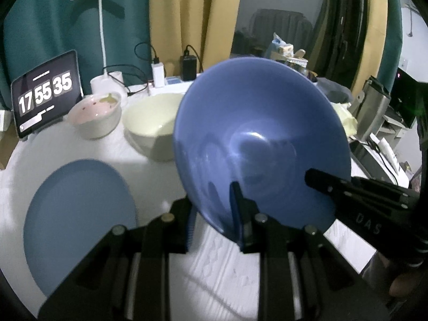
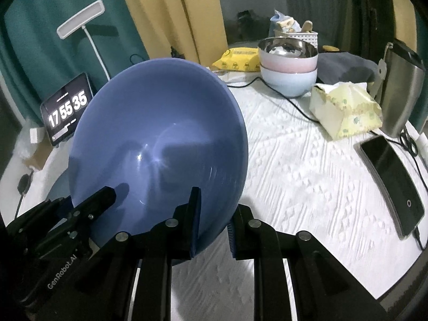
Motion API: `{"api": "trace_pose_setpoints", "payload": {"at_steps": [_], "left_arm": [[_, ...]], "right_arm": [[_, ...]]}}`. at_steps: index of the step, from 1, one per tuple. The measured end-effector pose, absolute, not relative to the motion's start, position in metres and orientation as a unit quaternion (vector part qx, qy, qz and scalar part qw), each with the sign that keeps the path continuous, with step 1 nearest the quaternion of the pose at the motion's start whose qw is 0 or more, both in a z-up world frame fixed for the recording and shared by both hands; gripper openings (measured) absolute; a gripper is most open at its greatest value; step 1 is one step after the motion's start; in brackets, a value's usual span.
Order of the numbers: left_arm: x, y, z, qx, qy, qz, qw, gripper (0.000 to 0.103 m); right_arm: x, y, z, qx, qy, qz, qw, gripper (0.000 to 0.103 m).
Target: Organize plates and bowls
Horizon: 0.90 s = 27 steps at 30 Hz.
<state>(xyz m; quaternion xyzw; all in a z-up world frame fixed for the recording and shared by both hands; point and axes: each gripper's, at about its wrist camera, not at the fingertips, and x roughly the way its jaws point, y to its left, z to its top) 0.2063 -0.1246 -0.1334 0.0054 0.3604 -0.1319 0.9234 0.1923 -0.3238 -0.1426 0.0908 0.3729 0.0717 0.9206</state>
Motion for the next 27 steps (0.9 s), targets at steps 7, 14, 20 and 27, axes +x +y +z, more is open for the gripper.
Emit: {"api": "trace_pose_setpoints", "payload": {"at_steps": [7,14,20,27], "left_arm": [[0.192,-0.114,-0.141,-0.001,0.372,-0.131,0.919,0.024],[0.184,-0.11,-0.148,-0.005,0.388,-0.138,0.911,0.024],[0.179,-0.107,-0.153,-0.011,0.405,-0.143,0.903,0.026],[0.177,-0.103,-0.151,-0.015,0.411,-0.147,0.899,0.028]], "right_arm": [[0.178,-0.315,-0.148,0.085,0.383,0.074,0.917,0.019],[0.168,-0.315,-0.15,0.09,0.393,0.076,0.912,0.02],[0.163,-0.313,-0.151,0.093,0.403,0.077,0.907,0.02],[0.16,-0.316,-0.144,0.093,0.398,0.069,0.91,0.021]]}}
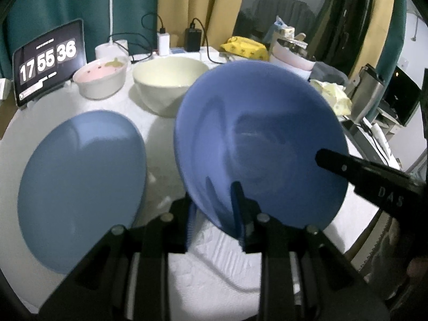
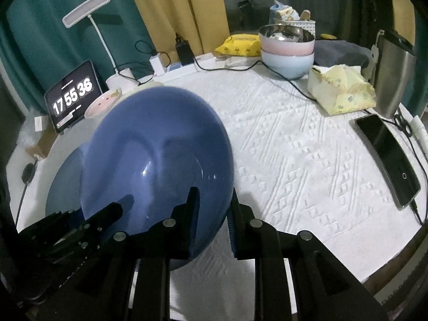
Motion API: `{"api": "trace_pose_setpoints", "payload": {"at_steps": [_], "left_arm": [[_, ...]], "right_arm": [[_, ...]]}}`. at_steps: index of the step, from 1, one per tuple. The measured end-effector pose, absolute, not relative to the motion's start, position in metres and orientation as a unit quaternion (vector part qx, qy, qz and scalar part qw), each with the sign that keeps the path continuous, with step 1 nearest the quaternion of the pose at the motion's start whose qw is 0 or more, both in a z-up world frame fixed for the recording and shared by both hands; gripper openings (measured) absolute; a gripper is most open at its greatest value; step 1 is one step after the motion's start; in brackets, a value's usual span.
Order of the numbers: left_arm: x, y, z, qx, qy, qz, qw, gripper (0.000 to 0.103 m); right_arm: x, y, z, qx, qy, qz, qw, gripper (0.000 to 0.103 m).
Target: Organize plates and bowls
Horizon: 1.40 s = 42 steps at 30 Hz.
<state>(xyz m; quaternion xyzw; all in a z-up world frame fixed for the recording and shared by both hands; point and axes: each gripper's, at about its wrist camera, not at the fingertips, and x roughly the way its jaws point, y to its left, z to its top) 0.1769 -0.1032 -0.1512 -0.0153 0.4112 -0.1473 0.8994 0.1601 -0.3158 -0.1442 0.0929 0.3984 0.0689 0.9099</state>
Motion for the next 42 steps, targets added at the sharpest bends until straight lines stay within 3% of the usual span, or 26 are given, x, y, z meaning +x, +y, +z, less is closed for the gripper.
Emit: {"api": "trace_pose_setpoints", "payload": {"at_steps": [17,21,42], "left_arm": [[0.178,-0.091,-0.126,-0.013,0.382,-0.158,0.911,0.033],[0.18,-0.084,-0.118,-0.016,0.371,-0.15,0.916,0.033],[0.223,-0.038,-0.093,-0.05,0.341,-0.096,0.934,0.035]], "right_arm": [[0.168,-0.321,-0.116,0.088,0.371,0.056,0.923,0.023],[0.172,-0.322,-0.108,0.083,0.361,0.053,0.927,0.031],[0.223,-0.285,-0.074,0.037,0.339,0.094,0.935,0.031]]}}
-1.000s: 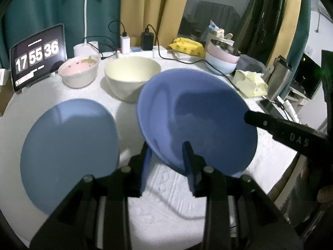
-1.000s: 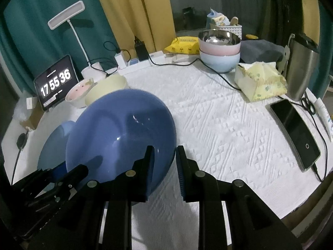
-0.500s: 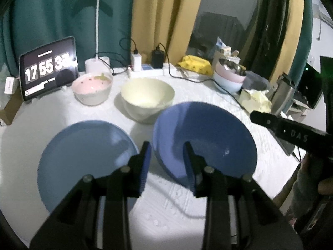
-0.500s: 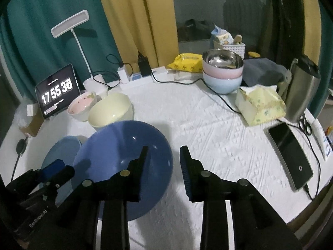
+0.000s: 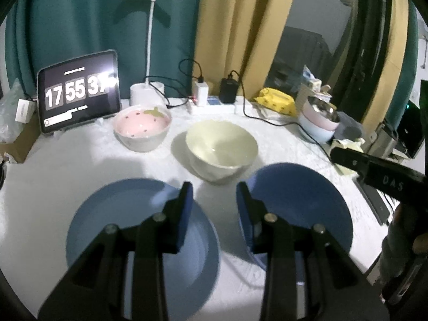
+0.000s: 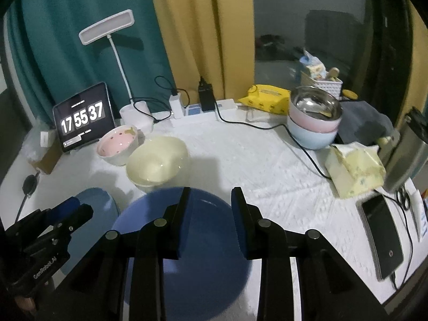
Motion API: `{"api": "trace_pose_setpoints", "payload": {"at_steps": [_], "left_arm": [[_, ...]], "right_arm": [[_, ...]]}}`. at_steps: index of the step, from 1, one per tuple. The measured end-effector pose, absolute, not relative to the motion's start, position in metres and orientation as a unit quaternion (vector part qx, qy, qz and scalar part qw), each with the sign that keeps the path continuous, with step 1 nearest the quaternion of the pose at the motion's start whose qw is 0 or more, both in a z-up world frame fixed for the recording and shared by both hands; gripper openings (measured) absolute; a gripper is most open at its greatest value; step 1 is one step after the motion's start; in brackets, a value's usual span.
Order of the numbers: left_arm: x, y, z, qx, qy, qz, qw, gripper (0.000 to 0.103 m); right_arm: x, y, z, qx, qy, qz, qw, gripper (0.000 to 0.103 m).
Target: Organize plates and bowls
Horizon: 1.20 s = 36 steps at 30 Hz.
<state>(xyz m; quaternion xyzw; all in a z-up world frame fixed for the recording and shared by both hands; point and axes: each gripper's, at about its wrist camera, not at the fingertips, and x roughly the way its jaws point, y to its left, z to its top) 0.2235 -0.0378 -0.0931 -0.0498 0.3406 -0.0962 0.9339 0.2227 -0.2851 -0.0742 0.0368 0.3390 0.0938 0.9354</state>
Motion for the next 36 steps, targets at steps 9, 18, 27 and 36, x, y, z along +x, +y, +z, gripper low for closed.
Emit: {"api": "trace_pose_setpoints", "payload": {"at_steps": [9,18,27,36], "left_arm": [[0.252,-0.032,-0.092,-0.063,0.34,-0.092,0.934,0.049],[0.291,-0.03,-0.098,-0.068,0.359,-0.082,0.927,0.049],[0.324,-0.032,-0.112,-0.076,0.388,-0.078,0.915,0.049],[0.35,-0.037,-0.136,-0.078,0.434,-0.074,0.895,0.049]], "right_arm": [[0.254,-0.272,-0.071,0.03,0.343,0.109,0.932,0.031],[0.294,-0.257,-0.077,0.048,0.367,0.129,0.92,0.033],[0.333,-0.241,-0.098,0.057,0.417,0.13,0.898,0.034],[0.36,-0.227,-0.124,0.058,0.458,0.125,0.878,0.034]]}}
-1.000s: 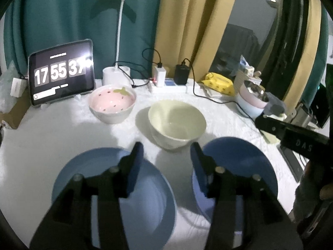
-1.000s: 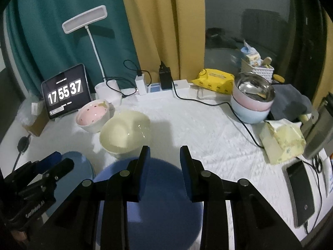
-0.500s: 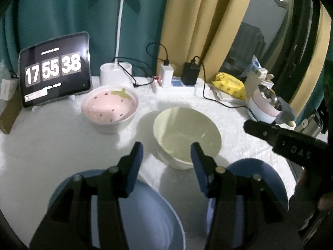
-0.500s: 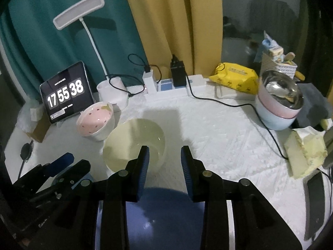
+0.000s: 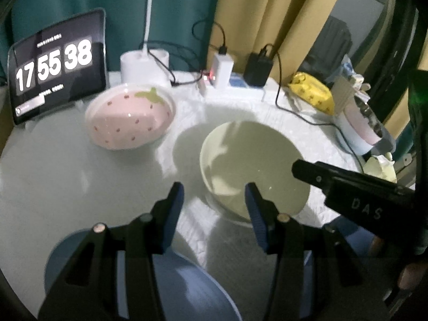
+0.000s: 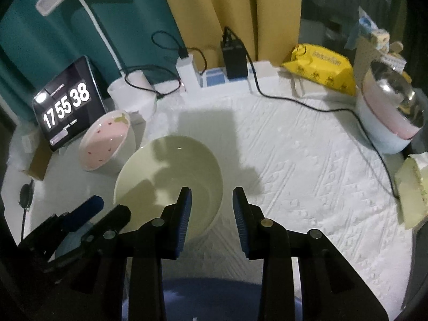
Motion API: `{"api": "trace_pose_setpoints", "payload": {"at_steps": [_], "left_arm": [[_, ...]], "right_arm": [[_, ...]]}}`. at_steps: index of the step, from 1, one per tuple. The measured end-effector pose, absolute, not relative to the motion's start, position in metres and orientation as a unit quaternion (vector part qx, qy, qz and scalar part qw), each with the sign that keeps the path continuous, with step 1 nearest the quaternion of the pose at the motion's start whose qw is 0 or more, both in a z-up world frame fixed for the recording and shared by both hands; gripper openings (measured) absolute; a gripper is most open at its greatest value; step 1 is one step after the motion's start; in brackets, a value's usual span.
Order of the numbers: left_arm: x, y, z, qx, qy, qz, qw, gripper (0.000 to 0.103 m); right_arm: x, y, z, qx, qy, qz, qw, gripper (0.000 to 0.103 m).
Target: Organize plates and bowls
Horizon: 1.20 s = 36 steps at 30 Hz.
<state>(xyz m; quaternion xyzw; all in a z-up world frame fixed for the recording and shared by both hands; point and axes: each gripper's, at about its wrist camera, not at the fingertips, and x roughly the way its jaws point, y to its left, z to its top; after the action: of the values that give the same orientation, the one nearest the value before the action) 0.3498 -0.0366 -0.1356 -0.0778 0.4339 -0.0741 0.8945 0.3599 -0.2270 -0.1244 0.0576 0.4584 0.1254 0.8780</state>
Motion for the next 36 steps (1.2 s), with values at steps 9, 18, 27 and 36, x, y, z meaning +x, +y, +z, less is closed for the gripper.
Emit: {"api": "trace_pose_setpoints", "payload": {"at_steps": [9,18,27,36], "left_arm": [[0.361,-0.034,-0.151,-0.085,0.45,-0.07,0.886,0.049],[0.366,-0.045,-0.155,-0.068,0.447,-0.089,0.887,0.039],[0.359,-0.045,-0.149,-0.062,0.427,-0.086,0.898,0.036],[0.348,-0.046,-0.132,-0.056,0.4,-0.089,0.911,0.036]], "right_arm": [[0.374,-0.219,-0.151,0.067,0.49,0.131,0.859,0.033],[0.376,-0.223,-0.157,0.078,0.49,0.138,0.857,0.022],[0.372,-0.218,-0.151,0.055,0.475,0.129,0.869,0.019],[0.362,-0.221,-0.129,0.056,0.442,0.129,0.886,0.018]]}}
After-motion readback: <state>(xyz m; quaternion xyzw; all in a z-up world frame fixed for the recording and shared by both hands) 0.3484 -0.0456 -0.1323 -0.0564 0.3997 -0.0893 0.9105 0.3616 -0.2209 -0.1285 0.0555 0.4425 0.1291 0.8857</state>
